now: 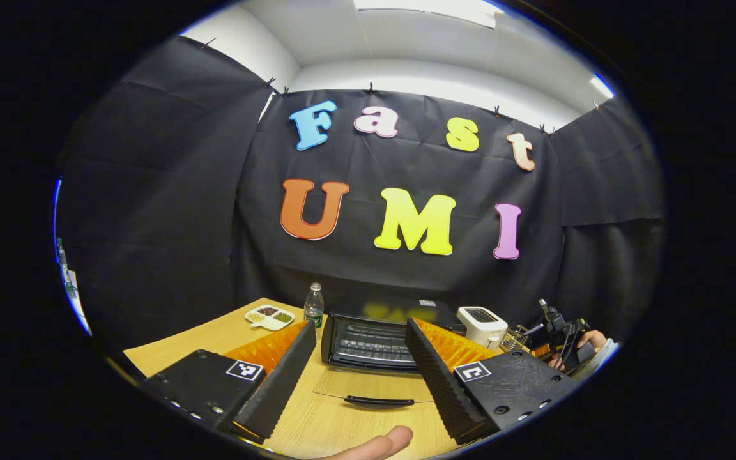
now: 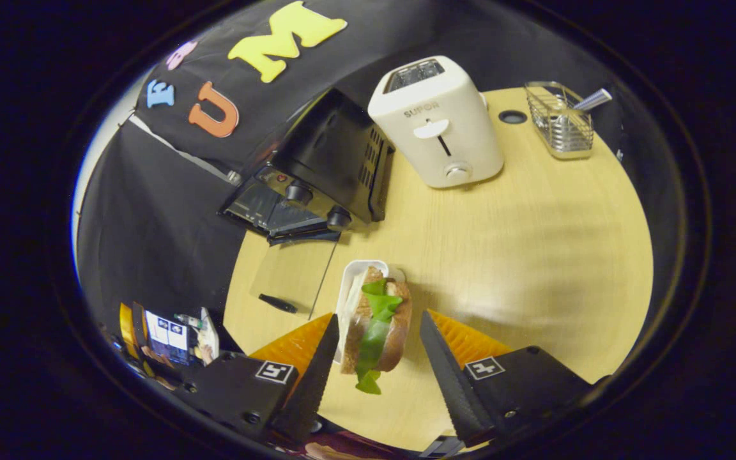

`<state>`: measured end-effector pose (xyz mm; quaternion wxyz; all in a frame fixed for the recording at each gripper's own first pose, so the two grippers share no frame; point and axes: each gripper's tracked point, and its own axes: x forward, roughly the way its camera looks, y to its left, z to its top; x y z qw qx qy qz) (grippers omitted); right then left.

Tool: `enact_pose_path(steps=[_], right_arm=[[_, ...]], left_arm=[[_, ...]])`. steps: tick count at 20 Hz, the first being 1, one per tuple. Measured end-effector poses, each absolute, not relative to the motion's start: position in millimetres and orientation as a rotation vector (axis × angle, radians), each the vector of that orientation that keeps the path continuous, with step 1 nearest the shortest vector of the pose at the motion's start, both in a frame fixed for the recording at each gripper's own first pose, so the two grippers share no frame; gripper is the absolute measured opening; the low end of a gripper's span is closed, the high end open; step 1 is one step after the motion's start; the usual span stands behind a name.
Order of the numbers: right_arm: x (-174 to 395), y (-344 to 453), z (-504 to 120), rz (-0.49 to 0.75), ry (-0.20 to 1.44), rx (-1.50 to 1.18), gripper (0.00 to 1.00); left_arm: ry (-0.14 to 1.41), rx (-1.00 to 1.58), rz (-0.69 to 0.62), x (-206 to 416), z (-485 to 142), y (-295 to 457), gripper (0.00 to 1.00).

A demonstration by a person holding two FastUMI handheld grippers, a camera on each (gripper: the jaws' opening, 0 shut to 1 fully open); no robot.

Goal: Open the electric oven with the left hand, put the food in, and close the electric oven.

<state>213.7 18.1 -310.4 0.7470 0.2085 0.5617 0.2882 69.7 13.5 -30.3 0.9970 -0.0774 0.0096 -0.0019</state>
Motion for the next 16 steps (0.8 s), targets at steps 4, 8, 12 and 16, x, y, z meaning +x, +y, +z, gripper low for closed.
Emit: enact_pose_path(steps=[4,8,12,16], right_arm=[[211.3,29.1,-322.7,0.651,1.294,0.514,0.64],[206.8,32.7,-317.5,0.648,1.281,0.532,0.45],[192.1,29.3,-299.3,0.623,1.227,0.567,0.31],[171.5,27.3,-265.0,0.589,1.111,0.607,0.4]], left_arm=[[0.032,-0.161,-0.057,66.8,-31.8,-0.3,0.93],[0.031,-0.142,-0.055,61.0,-31.8,0.4,0.93],[0.017,-0.106,-0.061,48.3,-26.6,3.0,0.93],[-0.012,-0.113,-0.095,34.3,-24.3,2.8,0.93]])
